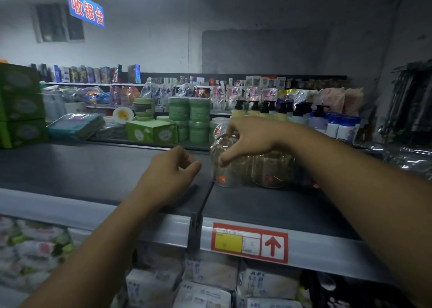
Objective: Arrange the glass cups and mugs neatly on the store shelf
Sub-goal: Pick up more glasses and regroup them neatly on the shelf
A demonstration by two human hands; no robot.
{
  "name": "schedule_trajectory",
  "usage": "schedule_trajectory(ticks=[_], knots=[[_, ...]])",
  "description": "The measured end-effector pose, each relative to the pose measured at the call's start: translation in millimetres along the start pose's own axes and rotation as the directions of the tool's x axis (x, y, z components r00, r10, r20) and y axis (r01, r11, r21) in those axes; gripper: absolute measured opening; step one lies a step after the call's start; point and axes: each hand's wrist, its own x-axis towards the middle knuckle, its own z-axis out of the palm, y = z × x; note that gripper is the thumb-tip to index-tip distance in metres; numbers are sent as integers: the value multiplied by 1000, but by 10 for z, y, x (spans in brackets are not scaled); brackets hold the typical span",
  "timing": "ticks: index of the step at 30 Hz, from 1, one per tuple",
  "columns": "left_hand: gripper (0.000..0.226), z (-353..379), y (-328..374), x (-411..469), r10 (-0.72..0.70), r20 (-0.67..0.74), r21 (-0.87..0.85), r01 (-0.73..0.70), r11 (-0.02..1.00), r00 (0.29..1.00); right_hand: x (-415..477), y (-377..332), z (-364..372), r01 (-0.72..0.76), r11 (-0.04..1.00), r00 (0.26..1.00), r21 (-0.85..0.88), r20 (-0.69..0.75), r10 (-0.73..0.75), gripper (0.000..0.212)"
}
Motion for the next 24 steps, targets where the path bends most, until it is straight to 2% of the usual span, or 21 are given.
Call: schedule_trajectory(ticks=[10, 12, 14, 17, 19, 21, 24], knots=[[14, 33, -16, 12, 69, 1, 42, -69, 997, 998, 122, 81, -42, 14, 1000, 992, 14, 124, -16, 60], [15, 1, 64, 111, 132, -4, 21, -132, 991, 991, 55, 184, -116, 47, 995, 994, 88, 98, -56, 59], [19, -49, 181, 264, 196, 16, -7, -196, 981, 981, -18, 364, -211, 64, 974, 998, 215, 2, -66, 49], [29, -93, 356, 547, 316, 172, -88, -305, 948, 933, -103, 716, -263, 6, 978, 993, 210, -112, 18, 42], [36, -35, 424, 714, 386, 337, -81, -382, 920, 859, -136, 917, -188, -68, 988, 991, 141, -104, 83, 45], [44, 71, 435, 843, 361, 446, -90, -360, 929, 819, -168, 1006, -93, -101, 984, 990, 146, -80, 114, 52], [59, 253, 387, 1004, 265, 509, -93, -254, 963, 819, -184, 1050, -11, -103, 980, 990, 172, -73, 117, 52]])
